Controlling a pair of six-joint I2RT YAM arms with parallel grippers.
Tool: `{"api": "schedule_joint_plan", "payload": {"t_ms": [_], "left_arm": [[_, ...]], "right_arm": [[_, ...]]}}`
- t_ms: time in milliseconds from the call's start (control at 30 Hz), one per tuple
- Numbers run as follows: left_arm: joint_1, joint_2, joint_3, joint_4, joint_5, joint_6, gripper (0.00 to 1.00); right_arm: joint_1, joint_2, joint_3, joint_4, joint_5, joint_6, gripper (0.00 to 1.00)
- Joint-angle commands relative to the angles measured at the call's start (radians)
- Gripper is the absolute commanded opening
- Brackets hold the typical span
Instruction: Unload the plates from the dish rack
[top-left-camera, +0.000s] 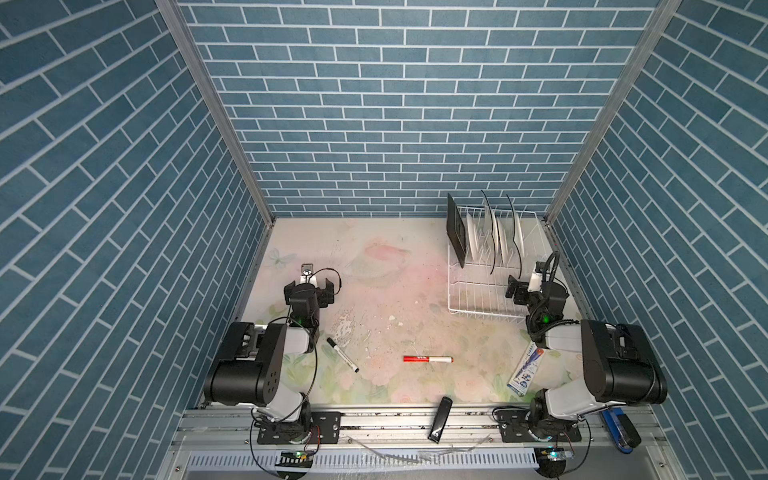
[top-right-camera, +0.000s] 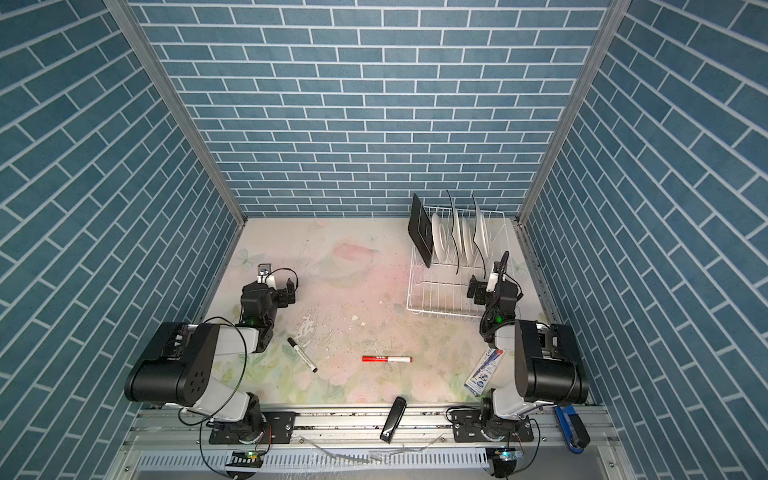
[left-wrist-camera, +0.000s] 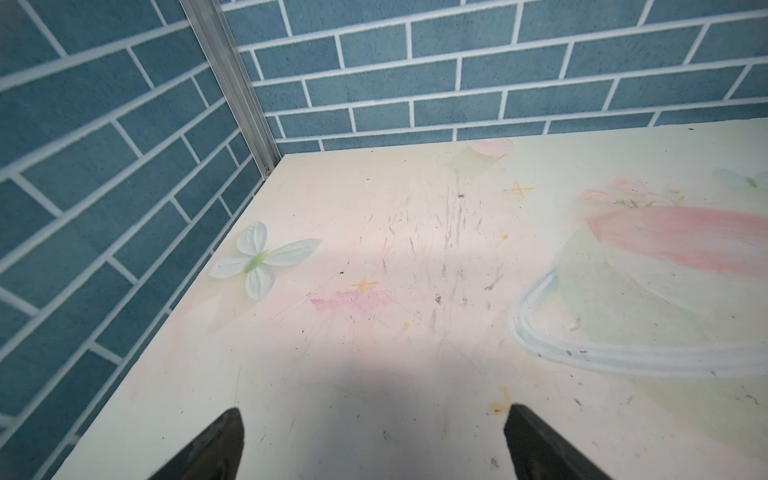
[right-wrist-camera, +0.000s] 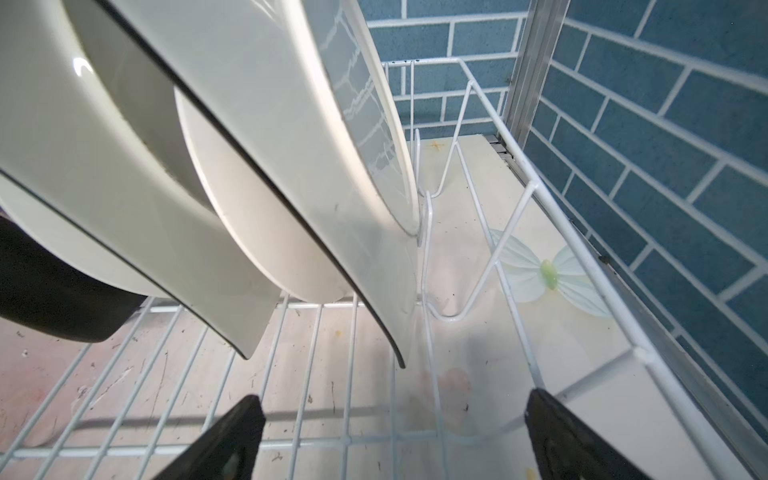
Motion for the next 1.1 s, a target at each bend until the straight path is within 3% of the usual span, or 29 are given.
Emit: {"api": "schedule_joint_plan", "payload": {"t_ms": [0,1067], "left_arm": [[0.002,-0.004,0.009,-0.004,0.008,0.011,1.0],[0.006,-0.003,0.01,-0.009,0.021,0.01,1.0]], "right_arm": [[-0.002,0.022,0.01,-0.039,0.005,-0.027,0.99],[-0.003,0.021,0.008,-0.035,0.002,-0.026,0.99]]}}
